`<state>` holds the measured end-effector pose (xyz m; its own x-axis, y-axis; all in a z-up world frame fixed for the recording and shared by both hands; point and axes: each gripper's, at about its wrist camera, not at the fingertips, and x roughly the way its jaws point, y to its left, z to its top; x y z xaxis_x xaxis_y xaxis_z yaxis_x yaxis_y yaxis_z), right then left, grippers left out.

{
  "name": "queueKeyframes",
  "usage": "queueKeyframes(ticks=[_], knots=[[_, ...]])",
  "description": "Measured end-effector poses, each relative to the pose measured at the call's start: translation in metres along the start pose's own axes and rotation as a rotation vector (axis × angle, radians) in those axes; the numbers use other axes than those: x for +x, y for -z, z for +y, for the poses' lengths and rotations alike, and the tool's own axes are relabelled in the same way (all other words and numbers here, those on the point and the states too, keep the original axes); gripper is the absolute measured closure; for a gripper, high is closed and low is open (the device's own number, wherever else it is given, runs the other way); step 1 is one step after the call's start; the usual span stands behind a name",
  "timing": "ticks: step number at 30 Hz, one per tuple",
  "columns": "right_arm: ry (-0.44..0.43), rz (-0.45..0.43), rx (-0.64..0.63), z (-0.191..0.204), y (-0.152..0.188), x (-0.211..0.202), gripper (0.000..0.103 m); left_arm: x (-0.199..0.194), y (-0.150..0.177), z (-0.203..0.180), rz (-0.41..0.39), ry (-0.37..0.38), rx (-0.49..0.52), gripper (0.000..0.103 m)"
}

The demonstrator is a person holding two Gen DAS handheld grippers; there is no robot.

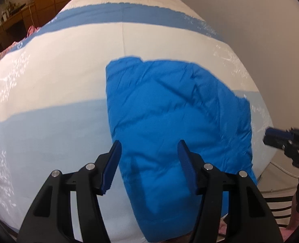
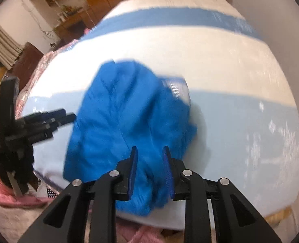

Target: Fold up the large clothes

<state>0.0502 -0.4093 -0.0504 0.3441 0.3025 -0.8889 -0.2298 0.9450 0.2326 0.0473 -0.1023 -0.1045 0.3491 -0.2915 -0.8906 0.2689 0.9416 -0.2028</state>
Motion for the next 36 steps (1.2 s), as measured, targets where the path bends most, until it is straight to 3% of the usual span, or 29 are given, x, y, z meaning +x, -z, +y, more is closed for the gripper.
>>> queueKeyframes(ticks=[7,15,20,26,36], knots=[[0.04,-0.003,-0.011,0.01,-0.045,0.035,0.077,0.015,-0.018,-0.005,-0.001,-0.04,0.011,0.047],[0.097,0.087,0.039,-0.019,-0.042,0.069,0.081,0.039,-0.026,-0.005,0.039,-0.041,0.011,0.047],[0.046,0.155,0.121,-0.043,-0.029,0.096,0.083,0.059,-0.028,-0.004,0.07,-0.024,0.012,0.043],[-0.041,0.17,0.215,-0.065,-0.019,0.11,0.084,0.079,-0.031,0.0,0.085,-0.034,0.009,0.042],[-0.017,0.076,0.115,-0.03,-0.026,0.048,0.077,0.029,-0.024,-0.001,0.061,-0.117,-0.027,0.047]])
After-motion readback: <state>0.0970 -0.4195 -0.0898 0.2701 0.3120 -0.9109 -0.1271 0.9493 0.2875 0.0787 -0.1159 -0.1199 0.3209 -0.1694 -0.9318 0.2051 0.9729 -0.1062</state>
